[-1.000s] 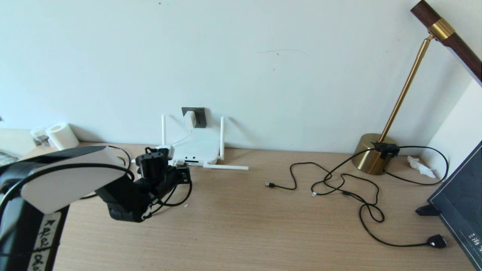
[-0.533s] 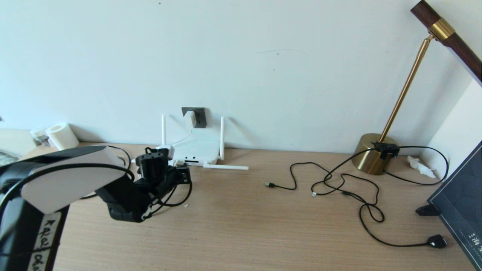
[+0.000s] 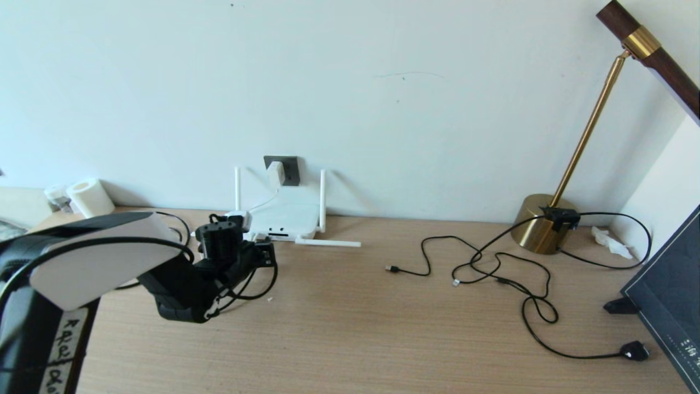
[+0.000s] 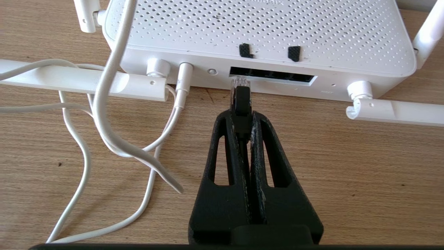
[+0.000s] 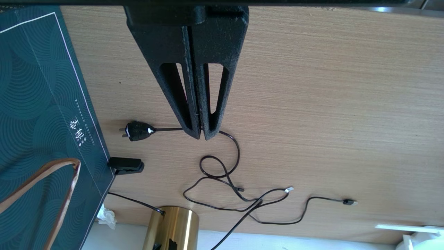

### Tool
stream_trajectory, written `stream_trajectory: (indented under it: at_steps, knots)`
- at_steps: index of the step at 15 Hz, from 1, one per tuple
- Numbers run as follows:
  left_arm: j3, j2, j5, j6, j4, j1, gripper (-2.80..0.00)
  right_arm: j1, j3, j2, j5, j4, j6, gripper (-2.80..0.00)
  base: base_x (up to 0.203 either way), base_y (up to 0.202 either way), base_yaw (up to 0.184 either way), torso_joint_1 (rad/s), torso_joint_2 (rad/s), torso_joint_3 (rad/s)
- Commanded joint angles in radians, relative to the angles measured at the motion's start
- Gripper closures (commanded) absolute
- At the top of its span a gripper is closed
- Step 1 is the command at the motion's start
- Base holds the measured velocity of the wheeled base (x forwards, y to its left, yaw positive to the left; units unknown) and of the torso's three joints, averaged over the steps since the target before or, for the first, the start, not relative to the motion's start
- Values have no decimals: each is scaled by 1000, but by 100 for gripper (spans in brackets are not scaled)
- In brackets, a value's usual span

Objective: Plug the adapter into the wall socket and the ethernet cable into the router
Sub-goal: Plug cable into router interface

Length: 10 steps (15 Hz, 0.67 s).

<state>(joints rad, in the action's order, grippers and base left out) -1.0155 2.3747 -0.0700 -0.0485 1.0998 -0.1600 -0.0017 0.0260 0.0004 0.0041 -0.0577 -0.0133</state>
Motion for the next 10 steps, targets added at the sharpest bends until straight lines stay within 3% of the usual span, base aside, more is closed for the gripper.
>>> stream_trajectory:
  at_steps: [1, 10]
  knots:
    - [-3, 0, -1, -1, 6, 2, 0, 0, 0, 0, 0, -1, -1, 0, 0, 0, 0, 0, 0, 0]
    - [-11, 11, 1, -1, 6, 13, 0, 0, 0, 0, 0, -1, -1, 0, 0, 0, 0, 0, 0, 0]
